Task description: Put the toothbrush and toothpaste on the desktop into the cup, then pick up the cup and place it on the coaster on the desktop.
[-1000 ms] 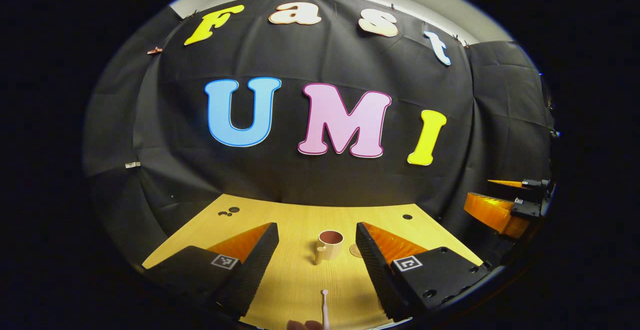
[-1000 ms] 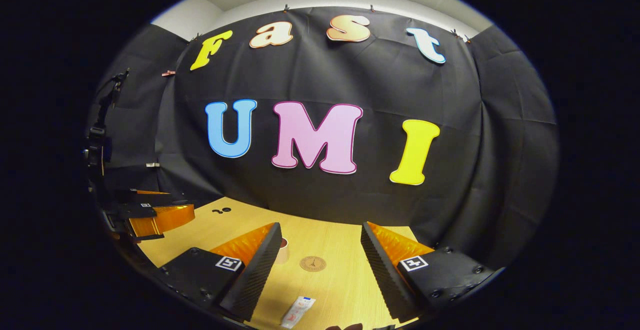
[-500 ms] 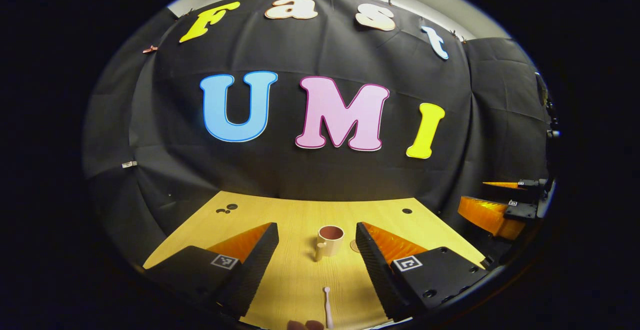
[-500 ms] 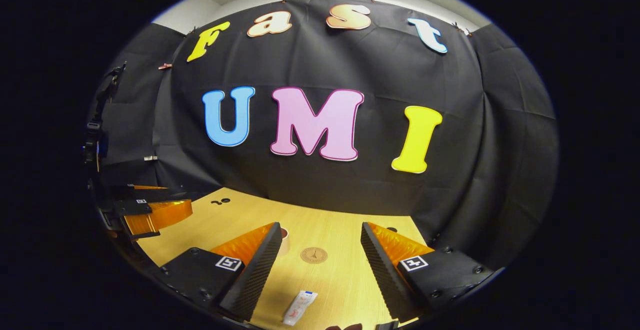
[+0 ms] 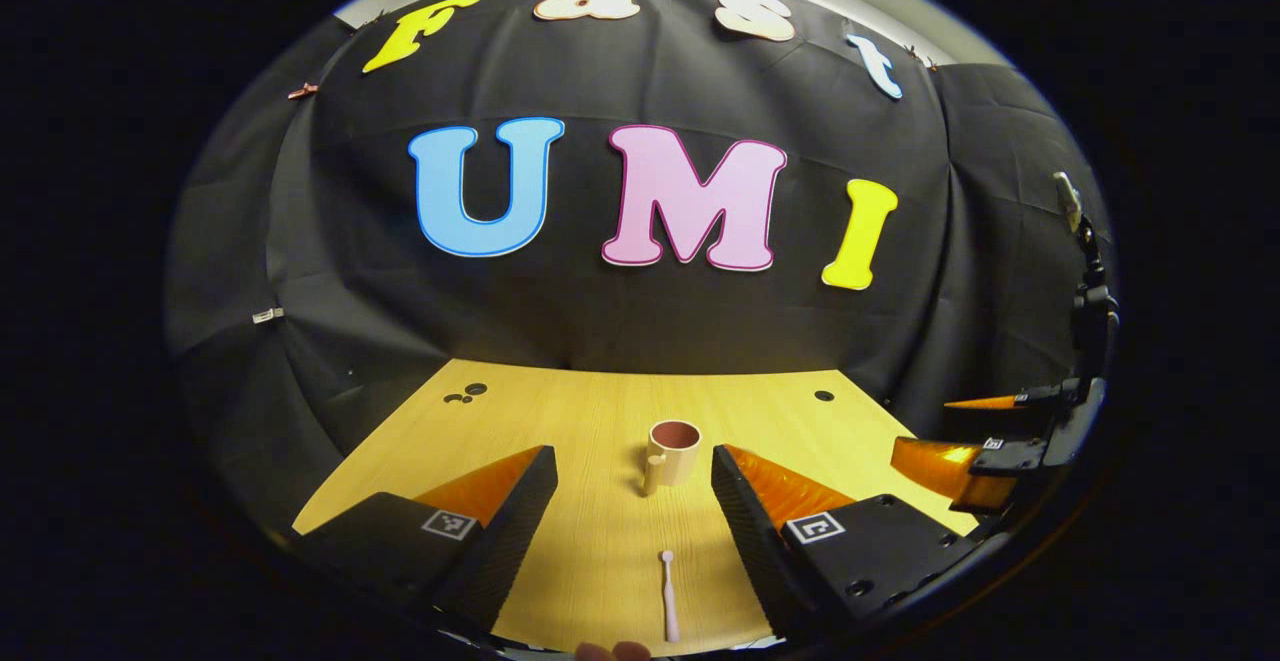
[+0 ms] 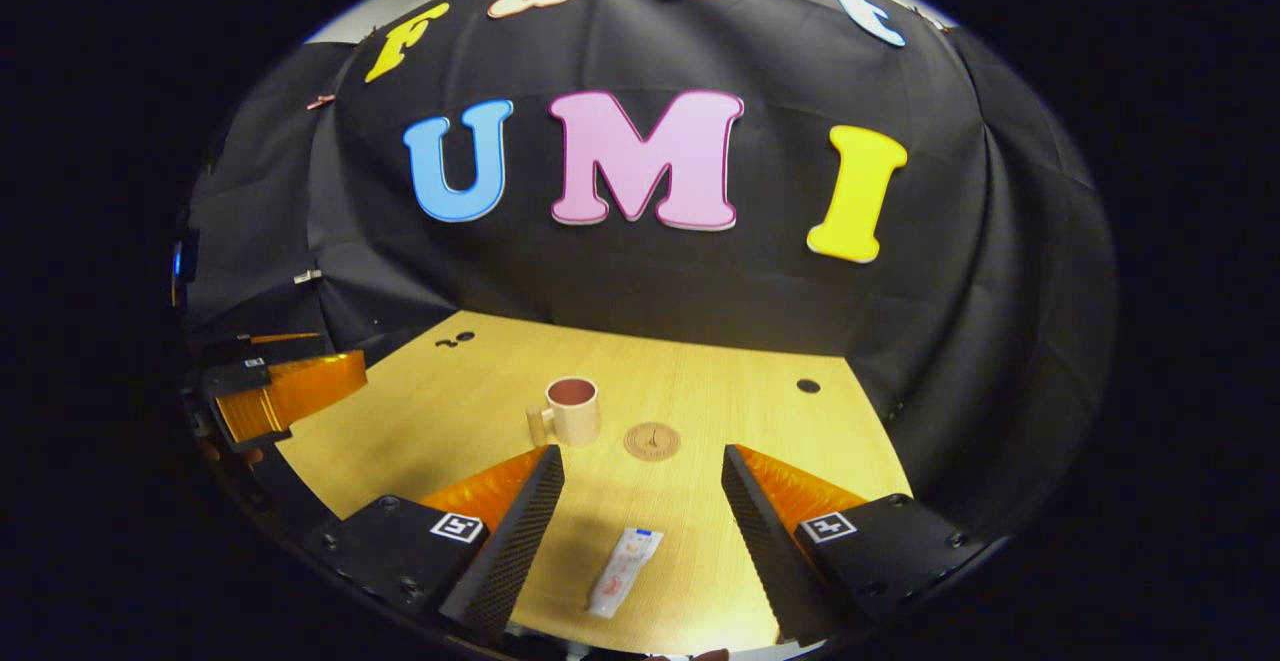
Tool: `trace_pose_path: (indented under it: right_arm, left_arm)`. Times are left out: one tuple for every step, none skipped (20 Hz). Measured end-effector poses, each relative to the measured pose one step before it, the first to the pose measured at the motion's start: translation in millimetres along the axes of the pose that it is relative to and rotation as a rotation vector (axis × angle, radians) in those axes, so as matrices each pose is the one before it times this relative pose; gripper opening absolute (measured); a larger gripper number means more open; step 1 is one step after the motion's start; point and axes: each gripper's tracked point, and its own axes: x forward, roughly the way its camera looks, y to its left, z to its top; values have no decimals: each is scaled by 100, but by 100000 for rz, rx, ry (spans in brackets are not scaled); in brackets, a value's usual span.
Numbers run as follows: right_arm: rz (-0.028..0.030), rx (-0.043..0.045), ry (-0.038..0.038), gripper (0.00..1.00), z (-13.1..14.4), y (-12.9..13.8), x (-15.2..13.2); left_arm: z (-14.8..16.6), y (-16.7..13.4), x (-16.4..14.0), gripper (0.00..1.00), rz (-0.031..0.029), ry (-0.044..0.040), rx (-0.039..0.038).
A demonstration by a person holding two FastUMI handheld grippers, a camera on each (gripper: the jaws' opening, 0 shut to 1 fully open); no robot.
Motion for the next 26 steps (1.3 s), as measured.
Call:
trace_pose_path:
  right_arm:
    - [-238,-6,3408,98,-1471,-173,628]
    - [-323,-321,2892,98,-1239,-129,502]
    - [-993,-1259,5278,98,-2487,-236,984]
    - [-70,-1167,3029,98,-1517,-7,679]
    - [34,-1192,3152,98,-1409,89,656]
    - [455,-626,3007,98,-1424,94,842]
    - [583,344,3291,100,-1266,253,952]
    - [560,1352,3241,98,-1157,216,825]
    - [136,1728,3686,98,-1147,146,763]
    - [-55,1648,3732,98,-1191,143,1034]
    - [-461,1596,3848,98,-1020,-34,941]
    - [-390,1139,3471,98,-747,-31,967]
    - [-485,710,2471,98,-495,32,740]
    - [-505,-59,2768,98,-459,107,712]
    - [-633,-361,2207,98,-254,-18,670]
    - [-522,-233,1908,98,-189,-27,560]
    - [-117,28,1875,98,-110,125,530]
    - [147,298,2538,98,-288,235,589]
    - [-244,365,2520,98,-291,146,551]
    - [-303,380,2161,98,-214,85,425]
    - [-406,57,2033,98,-206,47,403]
    - [-770,-6,1591,98,-185,-120,388]
    - [-380,362,1640,97,-141,-69,400]
    - [1239,1646,1865,96,-272,318,243]
    - [295,3477,269,96,488,12,242]
    - [-725,1775,628,91,271,-81,99]
  left_arm:
    - [-340,137,-193,96,448,928,-18]
    - [-464,261,-275,96,836,1069,-57]
    - [-548,189,-207,96,595,1170,-255]
    - [-427,166,-184,96,406,755,-278]
    - [-320,111,-208,96,472,684,-234]
    - [-176,144,-223,96,568,538,-111]
    - [-301,168,-236,96,549,391,-15]
    - [-154,120,-227,96,621,542,109]
    - [-344,115,-186,96,668,543,215]
    - [-134,177,-243,96,584,349,201]
    - [-235,68,-328,96,618,412,155]
    - [-207,106,-193,96,580,306,-14]
    - [-253,134,-174,96,420,184,-155]
    - [-144,92,-227,96,487,328,-132]
    - [-328,103,-143,96,509,394,-156]
    - [-189,79,-91,96,442,424,-260]
    - [-348,131,-14,96,413,453,-344]
    - [-221,64,-28,96,430,352,-352]
    - [-294,-37,-111,96,309,433,-193]
    - [-160,-15,-34,96,104,410,-195]
    - [-215,-11,-4,96,85,254,-145]
    - [-131,-35,-94,96,99,297,-123]
    - [-292,10,74,96,197,241,-67]
    - [19,6,-60,96,182,192,-80]
    - [-98,91,28,96,231,285,-156]
    - [-159,54,66,96,111,212,-117]
